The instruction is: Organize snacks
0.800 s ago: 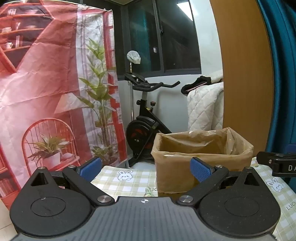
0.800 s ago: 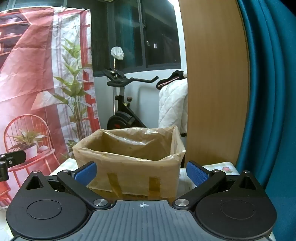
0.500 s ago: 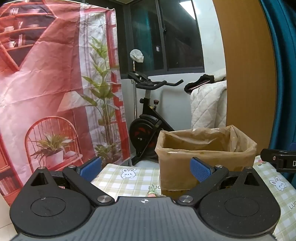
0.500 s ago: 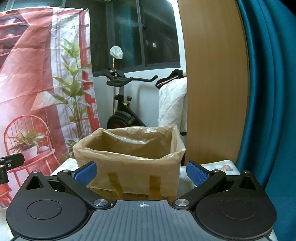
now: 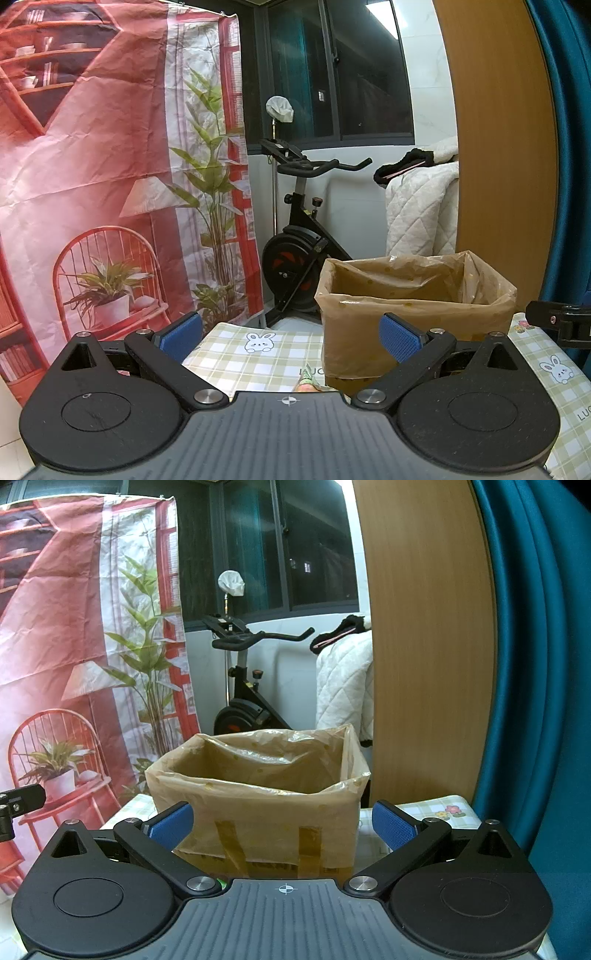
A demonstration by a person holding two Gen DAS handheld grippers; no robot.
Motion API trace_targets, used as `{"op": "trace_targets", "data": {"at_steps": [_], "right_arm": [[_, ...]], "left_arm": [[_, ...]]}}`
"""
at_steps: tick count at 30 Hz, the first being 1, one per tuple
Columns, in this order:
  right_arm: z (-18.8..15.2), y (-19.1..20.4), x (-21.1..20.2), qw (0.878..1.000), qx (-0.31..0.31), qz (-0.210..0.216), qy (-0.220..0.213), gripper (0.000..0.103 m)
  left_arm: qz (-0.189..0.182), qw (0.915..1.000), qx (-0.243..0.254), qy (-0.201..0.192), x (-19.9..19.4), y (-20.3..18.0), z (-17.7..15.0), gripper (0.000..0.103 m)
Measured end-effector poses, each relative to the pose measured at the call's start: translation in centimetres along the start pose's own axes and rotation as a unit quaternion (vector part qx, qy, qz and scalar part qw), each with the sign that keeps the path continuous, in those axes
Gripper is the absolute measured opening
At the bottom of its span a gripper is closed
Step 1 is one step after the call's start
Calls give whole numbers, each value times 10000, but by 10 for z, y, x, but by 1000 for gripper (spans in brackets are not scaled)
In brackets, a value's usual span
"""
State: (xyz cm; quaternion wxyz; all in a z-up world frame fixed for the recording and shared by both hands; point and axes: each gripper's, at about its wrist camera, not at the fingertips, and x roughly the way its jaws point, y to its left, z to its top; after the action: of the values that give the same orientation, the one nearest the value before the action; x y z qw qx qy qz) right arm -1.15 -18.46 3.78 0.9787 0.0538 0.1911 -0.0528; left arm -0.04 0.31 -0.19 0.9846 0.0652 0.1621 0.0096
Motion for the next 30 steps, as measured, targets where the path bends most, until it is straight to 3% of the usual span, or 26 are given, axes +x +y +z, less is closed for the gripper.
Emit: {"op": "trace_targets", "data": {"at_steps": [30], "right_arm": [[-2, -2, 1, 10000, -14, -14, 13, 102]], "left_arm": [[-22, 10000, -28, 25, -1, -1, 1, 102]]}}
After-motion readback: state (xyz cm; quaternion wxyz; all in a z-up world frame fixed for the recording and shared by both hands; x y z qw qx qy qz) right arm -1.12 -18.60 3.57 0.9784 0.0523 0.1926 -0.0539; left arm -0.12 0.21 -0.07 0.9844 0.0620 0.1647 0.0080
